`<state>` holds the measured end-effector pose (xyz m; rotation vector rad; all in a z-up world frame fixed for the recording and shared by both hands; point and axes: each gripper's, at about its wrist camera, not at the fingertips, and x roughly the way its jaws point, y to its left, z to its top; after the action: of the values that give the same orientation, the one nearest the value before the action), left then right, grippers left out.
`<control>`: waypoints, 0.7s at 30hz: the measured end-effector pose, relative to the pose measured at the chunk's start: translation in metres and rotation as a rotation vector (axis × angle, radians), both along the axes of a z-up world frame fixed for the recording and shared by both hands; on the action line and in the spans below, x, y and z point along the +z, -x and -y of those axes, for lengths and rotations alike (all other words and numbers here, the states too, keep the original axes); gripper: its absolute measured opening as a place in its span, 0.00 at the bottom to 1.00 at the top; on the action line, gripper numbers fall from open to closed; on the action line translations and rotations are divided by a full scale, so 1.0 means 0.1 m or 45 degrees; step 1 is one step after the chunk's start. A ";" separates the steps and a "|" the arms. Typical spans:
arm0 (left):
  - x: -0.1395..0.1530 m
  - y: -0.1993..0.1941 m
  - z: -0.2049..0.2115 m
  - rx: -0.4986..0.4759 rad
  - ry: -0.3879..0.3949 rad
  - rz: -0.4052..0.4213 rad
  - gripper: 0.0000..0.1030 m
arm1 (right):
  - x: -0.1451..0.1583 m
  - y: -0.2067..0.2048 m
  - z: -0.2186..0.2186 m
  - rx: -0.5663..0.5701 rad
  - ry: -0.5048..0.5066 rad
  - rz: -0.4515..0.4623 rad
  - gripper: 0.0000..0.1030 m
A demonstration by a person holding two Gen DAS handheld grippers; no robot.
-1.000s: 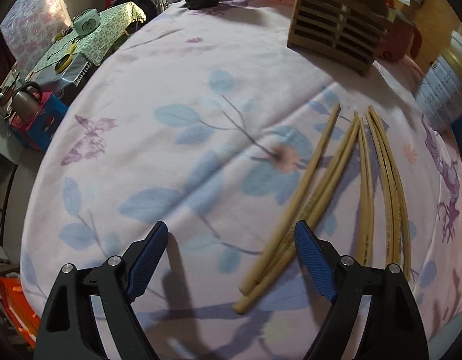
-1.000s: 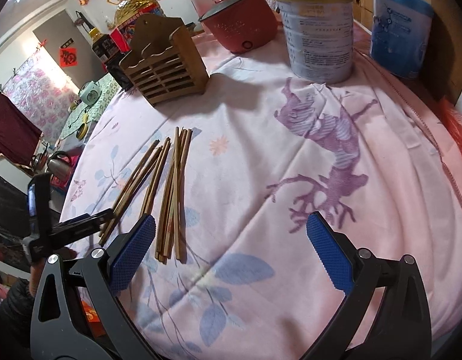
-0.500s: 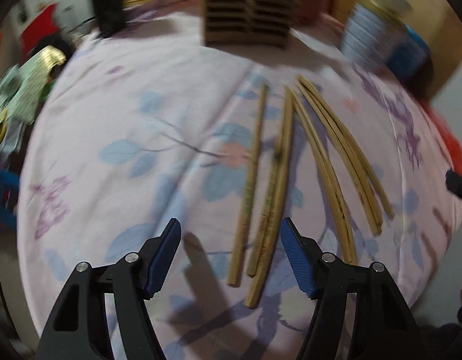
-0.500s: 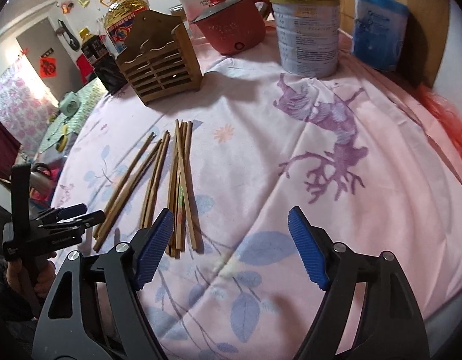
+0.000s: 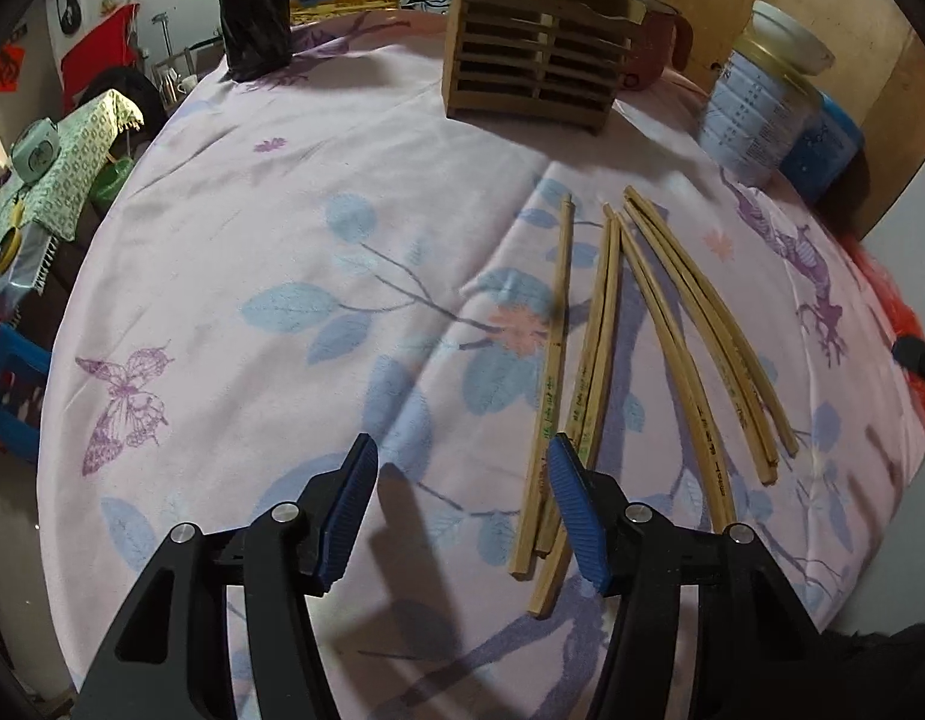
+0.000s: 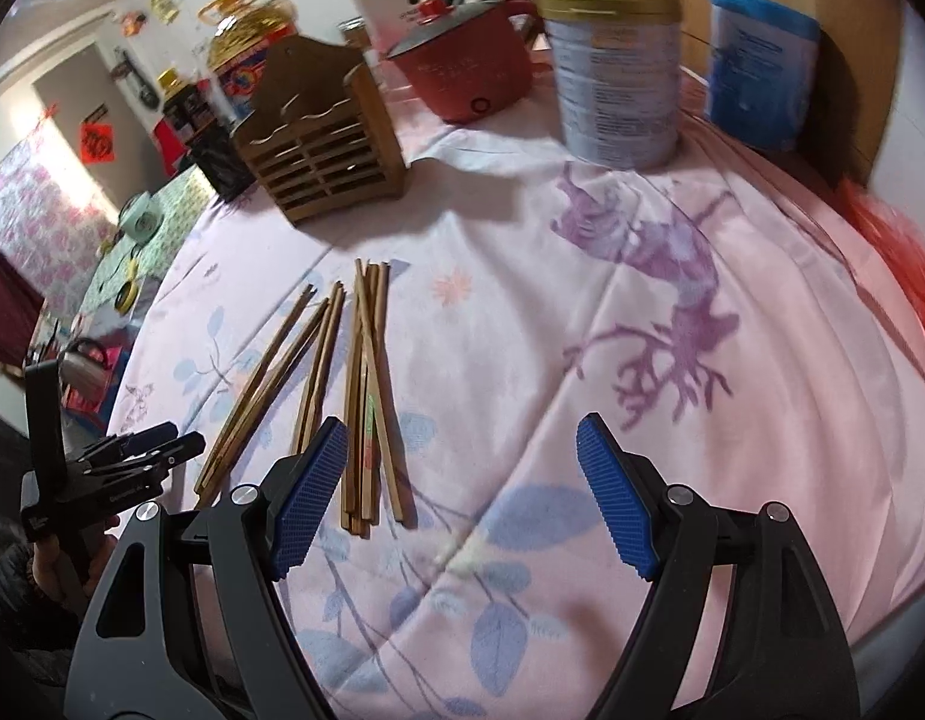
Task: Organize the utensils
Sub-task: 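Lower both open tools toward the loose wooden chopsticks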
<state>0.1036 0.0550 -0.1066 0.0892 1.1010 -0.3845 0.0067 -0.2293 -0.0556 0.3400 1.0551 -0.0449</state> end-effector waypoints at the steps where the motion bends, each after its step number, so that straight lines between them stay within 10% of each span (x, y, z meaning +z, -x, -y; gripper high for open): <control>1: -0.03 0.02 0.04 0.000 -0.016 0.001 0.57 | 0.01 -0.01 0.00 0.017 0.008 0.005 0.75; 21: -0.06 0.16 -0.14 0.158 -0.149 0.043 0.41 | -0.18 0.03 0.18 0.093 -0.041 -0.014 0.71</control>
<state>0.0871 0.0686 -0.1128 0.1297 1.0892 -0.2065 0.0036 -0.2477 -0.0734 0.3308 1.0793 0.0359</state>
